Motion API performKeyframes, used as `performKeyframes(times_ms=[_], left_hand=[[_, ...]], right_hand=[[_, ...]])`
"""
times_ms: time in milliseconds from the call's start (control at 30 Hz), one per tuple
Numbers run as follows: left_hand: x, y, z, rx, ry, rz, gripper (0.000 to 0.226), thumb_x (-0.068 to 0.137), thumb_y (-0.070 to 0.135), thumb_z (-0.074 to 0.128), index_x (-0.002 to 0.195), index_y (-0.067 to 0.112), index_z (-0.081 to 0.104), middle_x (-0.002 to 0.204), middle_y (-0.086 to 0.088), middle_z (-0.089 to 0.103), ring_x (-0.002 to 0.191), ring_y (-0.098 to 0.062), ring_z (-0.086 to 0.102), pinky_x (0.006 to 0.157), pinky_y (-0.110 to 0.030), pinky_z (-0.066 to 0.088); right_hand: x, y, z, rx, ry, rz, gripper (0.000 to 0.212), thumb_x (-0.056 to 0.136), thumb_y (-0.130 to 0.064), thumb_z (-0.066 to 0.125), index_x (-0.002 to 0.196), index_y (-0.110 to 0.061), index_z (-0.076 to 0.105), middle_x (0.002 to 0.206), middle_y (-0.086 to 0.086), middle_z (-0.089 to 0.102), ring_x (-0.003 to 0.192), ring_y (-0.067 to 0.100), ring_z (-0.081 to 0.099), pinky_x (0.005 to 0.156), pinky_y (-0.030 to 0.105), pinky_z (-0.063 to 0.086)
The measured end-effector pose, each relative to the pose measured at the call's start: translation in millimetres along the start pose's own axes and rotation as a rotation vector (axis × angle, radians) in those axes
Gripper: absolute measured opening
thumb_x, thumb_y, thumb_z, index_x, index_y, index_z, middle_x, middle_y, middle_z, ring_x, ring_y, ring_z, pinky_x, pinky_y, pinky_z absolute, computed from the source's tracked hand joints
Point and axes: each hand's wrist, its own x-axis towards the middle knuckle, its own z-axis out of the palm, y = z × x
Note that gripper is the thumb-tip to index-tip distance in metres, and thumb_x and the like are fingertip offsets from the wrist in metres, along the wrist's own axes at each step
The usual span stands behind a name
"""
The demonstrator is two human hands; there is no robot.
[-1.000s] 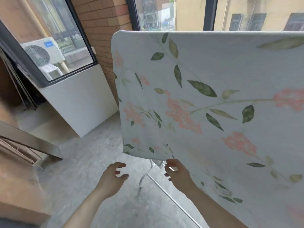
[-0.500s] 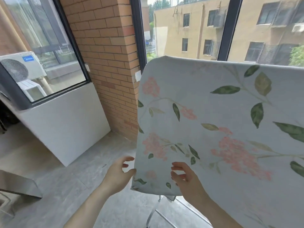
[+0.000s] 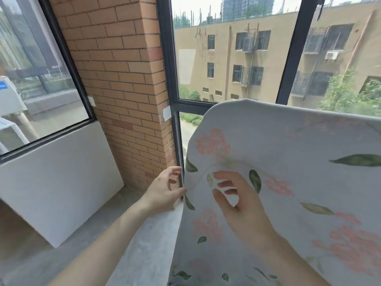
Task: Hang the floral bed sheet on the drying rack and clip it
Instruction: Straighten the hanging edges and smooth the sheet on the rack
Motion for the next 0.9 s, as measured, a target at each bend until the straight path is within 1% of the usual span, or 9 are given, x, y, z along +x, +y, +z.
performKeyframes(times_ms=[133, 267, 367, 467, 600, 700, 767, 833, 900], left_hand=[[42, 10, -13, -0.051, -0.133, 0.113, 0.076, 0.085, 0.04, 0.082, 0.146, 0.048, 0.038, 0.136, 0.022, 0.053, 0.124, 0.004, 0.052, 0.102, -0.03, 0.049], [82, 13, -14, -0.094, -0.316, 0.153, 0.059, 0.086, 0.038, 0.078, 0.136, 0.049, 0.049, 0.126, 0.02, 0.066, 0.121, 0.001, 0.059, 0.105, -0.036, 0.052], [104, 7, -10, -0.075, -0.456, 0.197, 0.038, 0.09, 0.041, 0.072, 0.127, 0.039, 0.061, 0.122, 0.014, 0.071, 0.116, -0.009, 0.066, 0.103, -0.042, 0.054], [114, 1, -2, -0.088, -0.531, 0.3, 0.027, 0.093, 0.042, 0.064, 0.115, 0.028, 0.07, 0.112, 0.007, 0.076, 0.112, -0.017, 0.069, 0.098, -0.046, 0.056], [118, -10, 4, -0.097, -0.591, 0.415, 0.026, 0.089, 0.048, 0.061, 0.101, 0.028, 0.072, 0.096, 0.008, 0.077, 0.091, -0.01, 0.071, 0.084, -0.044, 0.059], [98, -3, -6, -0.094, -0.601, 0.455, 0.022, 0.098, 0.032, 0.064, 0.075, 0.03, 0.066, 0.068, 0.022, 0.068, 0.071, 0.001, 0.07, 0.06, -0.028, 0.055], [78, -1, -15, -0.078, -0.599, 0.515, 0.038, 0.101, 0.023, 0.062, 0.066, 0.034, 0.054, 0.053, 0.023, 0.057, 0.071, -0.01, 0.071, 0.049, -0.013, 0.042], [60, -3, -24, -0.049, -0.584, 0.58, 0.044, 0.1, 0.026, 0.064, 0.062, 0.036, 0.046, 0.052, 0.019, 0.047, 0.061, -0.02, 0.054, 0.047, -0.011, 0.034], [43, -7, -32, -0.024, -0.596, 0.636, 0.041, 0.1, 0.032, 0.064, 0.063, 0.036, 0.045, 0.058, 0.02, 0.046, 0.059, -0.014, 0.046, 0.048, -0.013, 0.032]], right_hand=[[43, -47, -5, -0.226, 0.144, -0.296, 0.03, 0.095, -0.014, 0.07, 0.122, -0.027, 0.066, 0.123, -0.016, 0.061, 0.119, 0.007, 0.058, 0.095, 0.018, 0.045], [83, -85, -12, -0.469, 0.353, -0.514, 0.027, 0.092, -0.013, 0.073, 0.119, -0.017, 0.071, 0.127, -0.005, 0.064, 0.124, 0.021, 0.054, 0.106, 0.035, 0.043], [106, -100, -12, -0.732, 0.417, -0.455, 0.037, 0.091, -0.025, 0.072, 0.127, -0.022, 0.068, 0.135, -0.006, 0.06, 0.133, 0.02, 0.048, 0.118, 0.053, 0.03], [120, -100, -6, -0.993, 0.415, -0.201, 0.045, 0.092, -0.043, 0.069, 0.135, -0.029, 0.064, 0.136, -0.009, 0.06, 0.135, 0.017, 0.043, 0.127, 0.051, 0.01], [134, -106, 11, -1.147, 0.552, -0.041, 0.032, 0.094, -0.059, 0.06, 0.104, -0.031, 0.073, 0.105, -0.009, 0.066, 0.112, 0.019, 0.049, 0.101, 0.04, 0.024], [137, -119, 21, -1.226, 0.698, -0.026, 0.045, 0.098, -0.058, 0.053, 0.068, -0.025, 0.061, 0.071, -0.012, 0.057, 0.084, 0.021, 0.058, 0.089, 0.04, 0.031], [125, -129, 27, -1.229, 0.788, -0.047, 0.047, 0.098, -0.05, 0.056, 0.059, -0.023, 0.054, 0.062, -0.012, 0.05, 0.074, 0.021, 0.058, 0.088, 0.04, 0.036], [107, -139, 34, -1.231, 0.848, -0.07, 0.045, 0.094, -0.042, 0.06, 0.056, -0.02, 0.057, 0.059, -0.009, 0.056, 0.072, 0.021, 0.06, 0.086, 0.039, 0.038], [88, -148, 39, -1.226, 0.877, -0.113, 0.042, 0.091, -0.037, 0.061, 0.054, -0.018, 0.059, 0.057, -0.007, 0.058, 0.068, 0.02, 0.058, 0.082, 0.04, 0.041]])
